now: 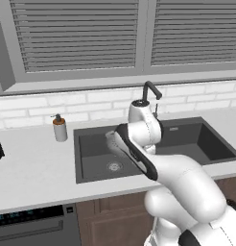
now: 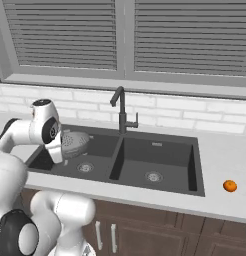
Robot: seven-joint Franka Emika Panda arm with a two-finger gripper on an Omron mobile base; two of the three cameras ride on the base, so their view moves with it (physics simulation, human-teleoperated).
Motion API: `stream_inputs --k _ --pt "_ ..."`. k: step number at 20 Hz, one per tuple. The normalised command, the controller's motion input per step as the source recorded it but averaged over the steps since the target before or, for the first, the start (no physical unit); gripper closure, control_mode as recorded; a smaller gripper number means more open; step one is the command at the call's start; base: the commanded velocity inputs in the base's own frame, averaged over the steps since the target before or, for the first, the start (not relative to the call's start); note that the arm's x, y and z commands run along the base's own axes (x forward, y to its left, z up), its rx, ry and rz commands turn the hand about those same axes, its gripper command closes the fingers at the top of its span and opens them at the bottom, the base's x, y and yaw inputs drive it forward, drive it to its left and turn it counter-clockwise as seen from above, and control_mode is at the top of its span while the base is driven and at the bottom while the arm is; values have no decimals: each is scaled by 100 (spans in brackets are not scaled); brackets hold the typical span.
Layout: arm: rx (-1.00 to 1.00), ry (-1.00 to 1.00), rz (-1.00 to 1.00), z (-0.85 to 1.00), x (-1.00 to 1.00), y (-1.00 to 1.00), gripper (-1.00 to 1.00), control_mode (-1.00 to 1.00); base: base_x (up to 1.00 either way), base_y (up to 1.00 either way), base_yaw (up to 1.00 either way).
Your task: Put the colander in the sink, put the tangerine in the colander, and turn on the sink faucet and pour water over the colander.
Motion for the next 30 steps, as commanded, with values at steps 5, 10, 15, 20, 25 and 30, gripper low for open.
stream_inputs --k 5,10,15,20,25,30 --pt "-1 0 0 -37 29 -25 100 -100 0 0 0" --pt "-1 -2 0 -48 26 -1 100 -100 0 0 0" --pt "-1 -5 1 -49 30 -3 100 -100 0 0 0" --pt "0 -2 2 -51 18 -21 100 -100 0 0 0" --pt "0 0 1 -44 20 -18 100 -100 0 0 0" --pt "0 0 1 -35 13 -3 -100 -100 0 0 0"
